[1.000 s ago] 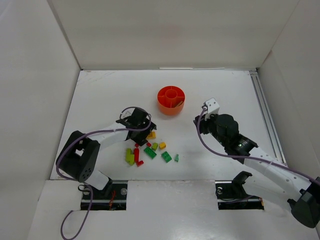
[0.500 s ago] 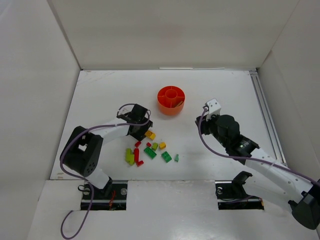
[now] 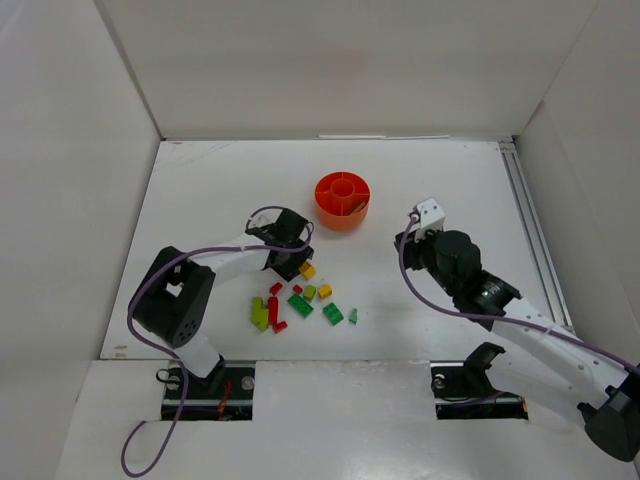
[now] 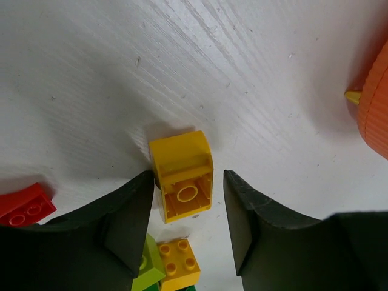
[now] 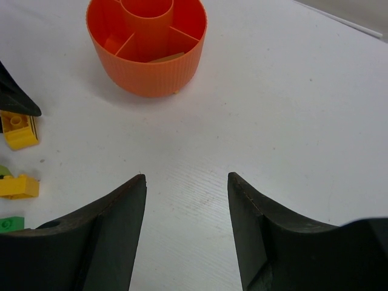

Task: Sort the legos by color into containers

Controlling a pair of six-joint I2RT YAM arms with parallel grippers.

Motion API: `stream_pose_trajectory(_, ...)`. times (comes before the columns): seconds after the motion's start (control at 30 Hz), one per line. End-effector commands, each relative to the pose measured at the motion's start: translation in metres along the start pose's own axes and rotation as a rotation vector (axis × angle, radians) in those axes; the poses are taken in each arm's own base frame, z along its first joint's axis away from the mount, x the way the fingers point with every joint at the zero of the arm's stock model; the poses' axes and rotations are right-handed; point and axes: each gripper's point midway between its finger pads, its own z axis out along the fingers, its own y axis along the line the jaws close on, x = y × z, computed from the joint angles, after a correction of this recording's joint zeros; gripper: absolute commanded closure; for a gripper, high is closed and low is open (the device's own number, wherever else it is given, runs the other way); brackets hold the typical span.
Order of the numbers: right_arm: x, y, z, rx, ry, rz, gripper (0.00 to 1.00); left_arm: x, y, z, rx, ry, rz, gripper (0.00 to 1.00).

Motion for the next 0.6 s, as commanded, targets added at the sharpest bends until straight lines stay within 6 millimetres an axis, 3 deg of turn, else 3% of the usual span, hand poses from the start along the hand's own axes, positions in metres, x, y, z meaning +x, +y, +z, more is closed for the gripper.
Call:
stream_pose_trajectory(0.0,-0.010,-0.003,-0.004,0.015,-0.038,0.006,0.39,0.003,0.041,0.008,-0.134,-0.007,0.032,0.54)
stream_pose_trajectory(0.07,-0.010,-0.003,-0.004,0.015,-0.038,0.006,0.39,0.003,0.041,0.008,-0.134,-0.007,0.032,0.59)
stream_pose_trajectory(0.27,-0.010,-0.004,-0.004,0.024,-0.037,0.006,0.39,-0.002,0.012,-0.007,-0.078,-0.078,0.126,0.72)
stream_pose_trajectory(0.4,-0.010,-0.008,-0.005,0.042,-0.037,0.007,0.39,-0.012,-0.020,-0.031,0.006,-0.159,0.176,0.74)
stream_pose_trajectory(0.57,-0.007,-0.015,-0.007,0.079,-0.026,0.005,0.39,-0.041,-0.060,-0.072,0.136,-0.325,0.221,0.74)
